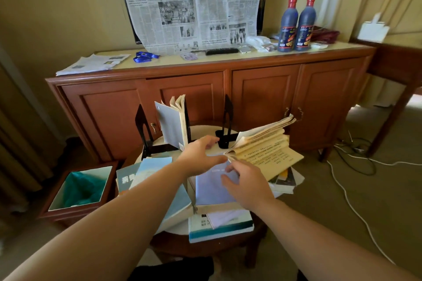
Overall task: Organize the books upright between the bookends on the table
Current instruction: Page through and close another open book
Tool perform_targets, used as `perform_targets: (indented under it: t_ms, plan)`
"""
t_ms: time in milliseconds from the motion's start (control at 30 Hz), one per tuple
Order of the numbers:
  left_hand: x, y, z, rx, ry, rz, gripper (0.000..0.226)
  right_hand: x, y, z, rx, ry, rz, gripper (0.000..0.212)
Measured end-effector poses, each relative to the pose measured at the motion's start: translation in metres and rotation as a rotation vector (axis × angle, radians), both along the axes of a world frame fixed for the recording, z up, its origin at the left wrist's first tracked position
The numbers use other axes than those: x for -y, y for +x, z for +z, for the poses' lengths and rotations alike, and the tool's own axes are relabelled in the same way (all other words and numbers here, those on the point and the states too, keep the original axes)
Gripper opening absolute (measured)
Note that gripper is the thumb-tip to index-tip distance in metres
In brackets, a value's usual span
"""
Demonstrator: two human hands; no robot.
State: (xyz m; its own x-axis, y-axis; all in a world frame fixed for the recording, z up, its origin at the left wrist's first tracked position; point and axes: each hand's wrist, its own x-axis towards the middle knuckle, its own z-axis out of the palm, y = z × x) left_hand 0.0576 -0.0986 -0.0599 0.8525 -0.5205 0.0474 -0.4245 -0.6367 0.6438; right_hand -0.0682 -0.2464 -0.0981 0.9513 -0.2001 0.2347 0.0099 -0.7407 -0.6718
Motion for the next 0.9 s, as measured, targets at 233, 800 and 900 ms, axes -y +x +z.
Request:
perform_targets:
  t_ms: [233, 800, 900]
  plan:
    - [0.055, -0.018, 0.002, -0.012, -0.091, -0.021, 0.074, 0.049, -0.007, 0.007, -0.096, 0.279, -0.25, 0.022]
    - [0.01, -0.02, -0.001, -0.45, -0.536, 0.02, 0.036, 0.042, 0.055, 0.019, -0.162, 0.371, -0.214, 0.025]
    - [-0.024, -0.026, -0.01, -0.601, -0.667, 0.052, 0.04, 0.024, 0.052, 0.018, -0.228, 0.294, -0.12, 0.032]
